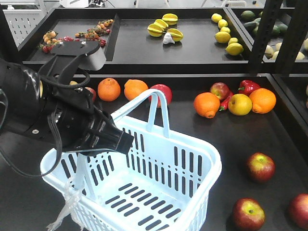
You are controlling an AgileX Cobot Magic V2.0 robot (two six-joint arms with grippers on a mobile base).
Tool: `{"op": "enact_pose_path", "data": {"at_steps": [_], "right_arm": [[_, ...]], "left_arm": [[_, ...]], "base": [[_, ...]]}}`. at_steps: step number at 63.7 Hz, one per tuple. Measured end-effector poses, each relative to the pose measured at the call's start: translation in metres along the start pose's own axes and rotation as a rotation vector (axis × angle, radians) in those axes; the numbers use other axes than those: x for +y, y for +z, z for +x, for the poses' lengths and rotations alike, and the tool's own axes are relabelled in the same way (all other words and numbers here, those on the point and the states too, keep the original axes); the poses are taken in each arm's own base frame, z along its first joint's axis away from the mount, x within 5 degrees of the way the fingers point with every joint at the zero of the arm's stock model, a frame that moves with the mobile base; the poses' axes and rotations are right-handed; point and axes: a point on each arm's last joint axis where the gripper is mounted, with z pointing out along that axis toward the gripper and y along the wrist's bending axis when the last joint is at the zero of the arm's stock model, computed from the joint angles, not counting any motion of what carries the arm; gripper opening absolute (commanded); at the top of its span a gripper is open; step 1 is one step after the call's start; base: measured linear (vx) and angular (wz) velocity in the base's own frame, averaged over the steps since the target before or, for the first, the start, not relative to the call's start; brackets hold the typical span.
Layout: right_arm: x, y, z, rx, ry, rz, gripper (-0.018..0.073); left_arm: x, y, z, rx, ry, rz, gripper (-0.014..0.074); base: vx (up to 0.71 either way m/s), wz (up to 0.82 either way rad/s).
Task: Pick three apples into basket with both arms
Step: 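Drive the base along the table holding the basket in the left gripper, then lower the light-blue basket onto the table with the left gripper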
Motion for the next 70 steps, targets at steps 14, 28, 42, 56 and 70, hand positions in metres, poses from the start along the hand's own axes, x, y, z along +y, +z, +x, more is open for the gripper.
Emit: {"op": "enact_pose_path", "data": {"at_steps": [14,28,42,56,70], "right_arm": [[0.000,0.000,0.000,0.000,0.000,0.000,-0.0004],[0.000,0.000,0.000,0.000,0.000,0.000,-0.0004],[0.000,0.000,0.000,0.000,0.000,0.000,-0.0004],[0.000,0.000,0.000,0.000,0.000,0.000,-0.0004],[0.000,0.000,0.000,0.000,0.000,0.000,-0.0004]], "left_arm": [[0.000,0.000,0.000,-0.001,0.000,0.000,-0.0008],[0.003,0.000,-0.001,-0.006,0.059,-0.034,-0.0008],[0.007,0.002,-0.008,-0.062,0.346,-0.084,-0.0008],[0.010,0.026,-0.027,-0.152,0.486,-0.110,-0.0008],[0.036,0.063,-0.048,-0.155,0.559,-0.161,-0.0008]], "base": [[0.00,0.00],[0.00,0.00],[0.00,0.00],[0.00,0.00],[0.00,0.00]]}}
